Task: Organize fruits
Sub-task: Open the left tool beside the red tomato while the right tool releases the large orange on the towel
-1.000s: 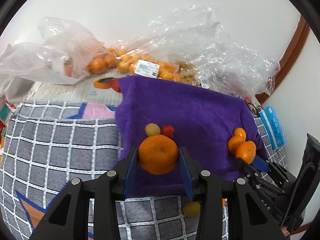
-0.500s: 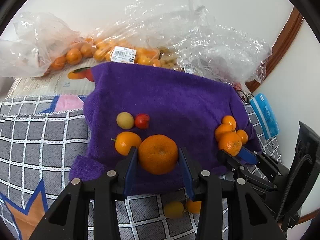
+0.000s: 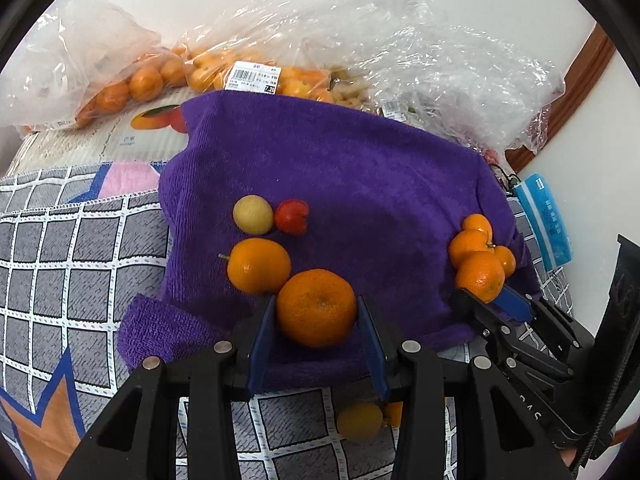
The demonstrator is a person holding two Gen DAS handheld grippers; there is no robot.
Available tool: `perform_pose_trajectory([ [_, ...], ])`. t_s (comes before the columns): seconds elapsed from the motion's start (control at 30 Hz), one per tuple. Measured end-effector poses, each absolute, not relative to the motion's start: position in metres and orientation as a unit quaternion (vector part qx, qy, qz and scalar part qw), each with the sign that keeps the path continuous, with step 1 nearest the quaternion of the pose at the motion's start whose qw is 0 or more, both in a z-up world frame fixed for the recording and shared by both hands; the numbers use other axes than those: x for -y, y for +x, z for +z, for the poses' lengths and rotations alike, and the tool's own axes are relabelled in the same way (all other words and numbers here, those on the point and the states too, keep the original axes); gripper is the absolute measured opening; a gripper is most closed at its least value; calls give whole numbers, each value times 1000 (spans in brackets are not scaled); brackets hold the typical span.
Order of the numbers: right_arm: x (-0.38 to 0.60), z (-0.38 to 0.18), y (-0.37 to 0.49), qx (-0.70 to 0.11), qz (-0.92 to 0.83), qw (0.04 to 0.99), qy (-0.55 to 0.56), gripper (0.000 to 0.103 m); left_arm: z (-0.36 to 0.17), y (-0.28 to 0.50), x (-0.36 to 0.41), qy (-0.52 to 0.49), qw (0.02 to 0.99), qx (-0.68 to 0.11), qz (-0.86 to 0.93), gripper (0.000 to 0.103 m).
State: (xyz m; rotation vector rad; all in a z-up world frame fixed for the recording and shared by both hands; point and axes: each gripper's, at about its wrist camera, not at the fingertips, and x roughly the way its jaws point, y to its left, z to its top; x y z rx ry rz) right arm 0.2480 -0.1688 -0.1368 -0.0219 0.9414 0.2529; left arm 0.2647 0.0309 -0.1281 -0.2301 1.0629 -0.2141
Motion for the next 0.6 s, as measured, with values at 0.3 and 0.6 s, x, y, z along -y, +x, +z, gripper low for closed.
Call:
perform_pose_trajectory([
  [0.3,167,-137,250,-457,117,881,-14,44,-128,266,-32,-110,846,-511,-102,39],
  [0.6,163,-131,246,-457,114,882,-22,52,-125,261,-35,-120,843,-513,-108,40],
])
